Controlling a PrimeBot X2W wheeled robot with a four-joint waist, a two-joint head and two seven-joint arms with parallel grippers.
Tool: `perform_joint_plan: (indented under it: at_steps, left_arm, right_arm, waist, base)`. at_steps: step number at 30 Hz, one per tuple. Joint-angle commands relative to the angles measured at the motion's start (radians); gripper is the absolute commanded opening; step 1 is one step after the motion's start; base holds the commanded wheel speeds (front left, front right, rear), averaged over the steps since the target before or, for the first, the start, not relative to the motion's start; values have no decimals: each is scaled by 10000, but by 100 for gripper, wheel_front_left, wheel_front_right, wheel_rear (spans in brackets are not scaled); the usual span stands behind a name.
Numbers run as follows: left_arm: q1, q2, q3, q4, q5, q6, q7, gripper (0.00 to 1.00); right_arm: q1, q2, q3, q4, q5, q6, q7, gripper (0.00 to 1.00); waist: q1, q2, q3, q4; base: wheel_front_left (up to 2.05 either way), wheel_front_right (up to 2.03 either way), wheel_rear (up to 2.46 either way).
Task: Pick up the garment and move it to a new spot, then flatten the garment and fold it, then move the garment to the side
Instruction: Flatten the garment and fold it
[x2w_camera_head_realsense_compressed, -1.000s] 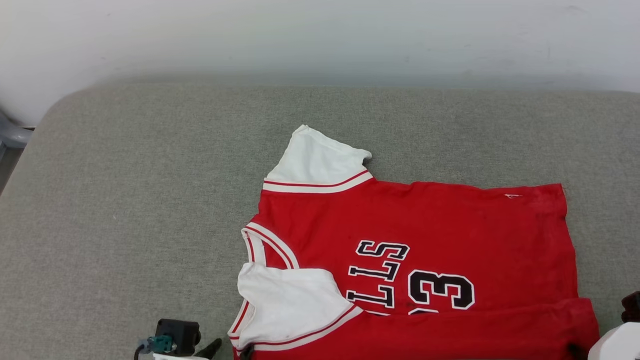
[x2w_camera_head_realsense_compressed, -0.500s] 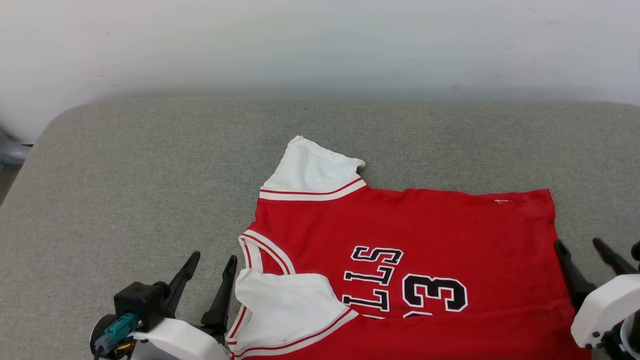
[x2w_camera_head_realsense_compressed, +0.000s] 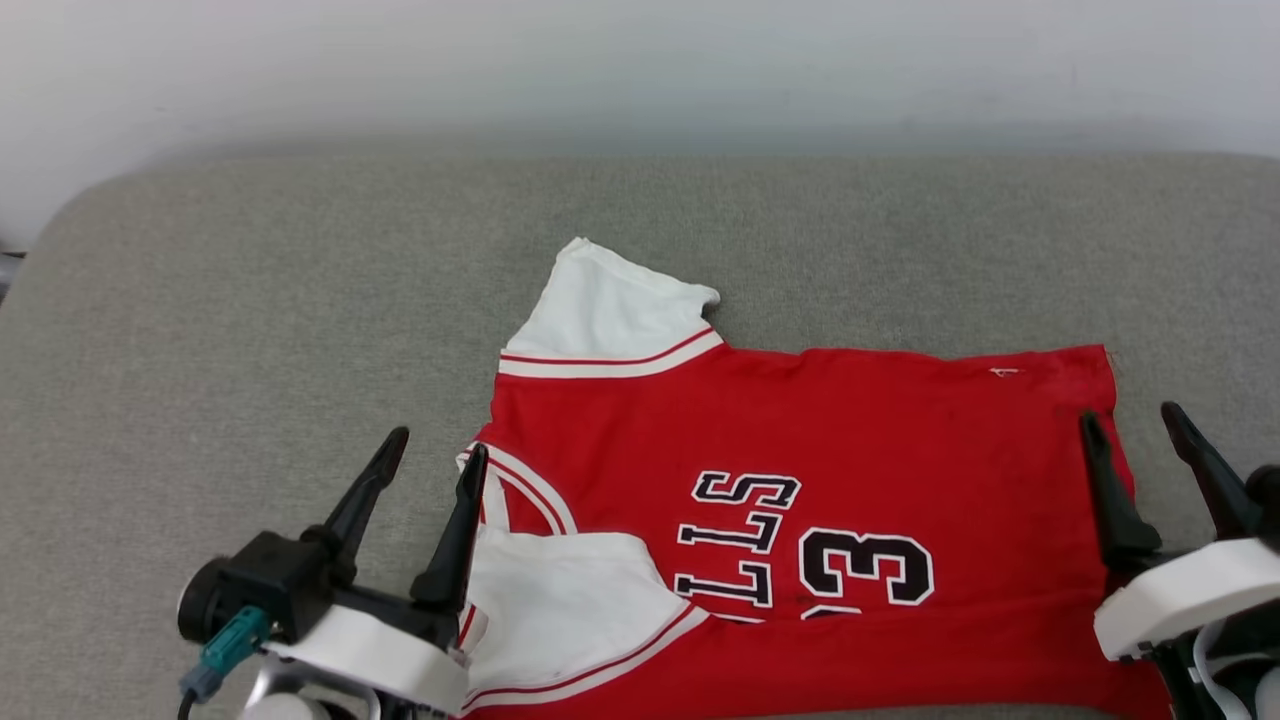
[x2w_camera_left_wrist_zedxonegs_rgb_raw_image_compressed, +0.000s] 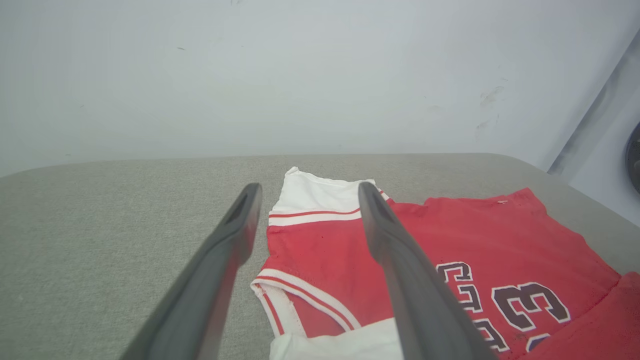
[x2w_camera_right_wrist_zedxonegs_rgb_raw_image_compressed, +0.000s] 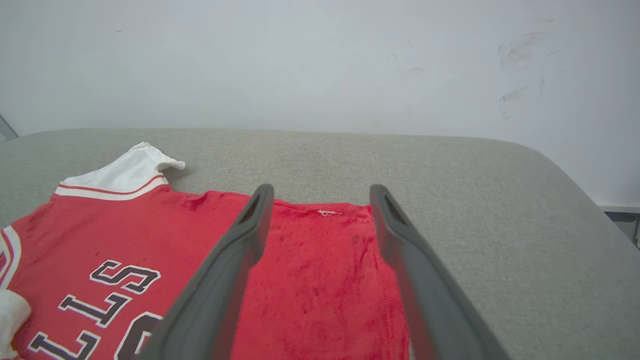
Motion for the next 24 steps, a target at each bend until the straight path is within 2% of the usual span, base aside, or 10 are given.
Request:
perform_joint_plan:
  at_steps: [1, 3, 5, 8, 15, 20, 21, 24]
  left_arm:
    - [-446, 73, -13, 92, 172, -179, -21, 100]
    - [-891, 174, -11, 184, 267, -361, 52, 100]
    - [-1308, 399, -195, 417, 51, -749, 814, 100]
    - [-2473, 895, -159, 472, 131, -1106, 1722, 100]
    - [-4944, 1947, -193, 825, -335, -1883, 4738, 100]
    - [-6788, 2411, -300, 1029, -1061, -2126, 7334, 100]
    - [-6788, 2411, -300, 1029, -1061, -2126, 7334, 100]
    - [-7734, 2607, -417, 1458, -1491, -2204, 8754, 100]
  right_arm:
    - [-258, 100, 91, -43, -37, -9, -116, 100]
    - [-415, 126, 142, -136, -57, -10, -172, 100]
    - [-580, 185, 166, -268, -115, -9, -171, 100]
    - [-849, 273, 247, -479, -213, -9, -170, 100]
    - [-1373, 517, 440, -721, -365, -10, -262, 100]
    - [-1621, 820, 447, -609, -441, -9, -419, 100]
    - [-1621, 820, 447, -609, -441, -9, -419, 100]
    - [-1719, 924, 572, -471, -414, -9, -552, 100]
  waist:
    - [0, -1, 368, -213]
    - [0, -1, 677, -376]
    - [0, -1, 1041, -583]
    - [0, -1, 1647, -907]
    - [0, -1, 2809, -1681]
    - [0, -1, 3428, -2133]
    - [0, -1, 3428, -2133]
    - [0, -1, 3707, -2352]
  base:
    - [0, 0, 0]
    - [0, 0, 0]
    - [0, 0, 0]
    - [0, 0, 0]
    - [0, 0, 0]
    - [0, 0, 0]
    - [0, 0, 0]
    - [0, 0, 0]
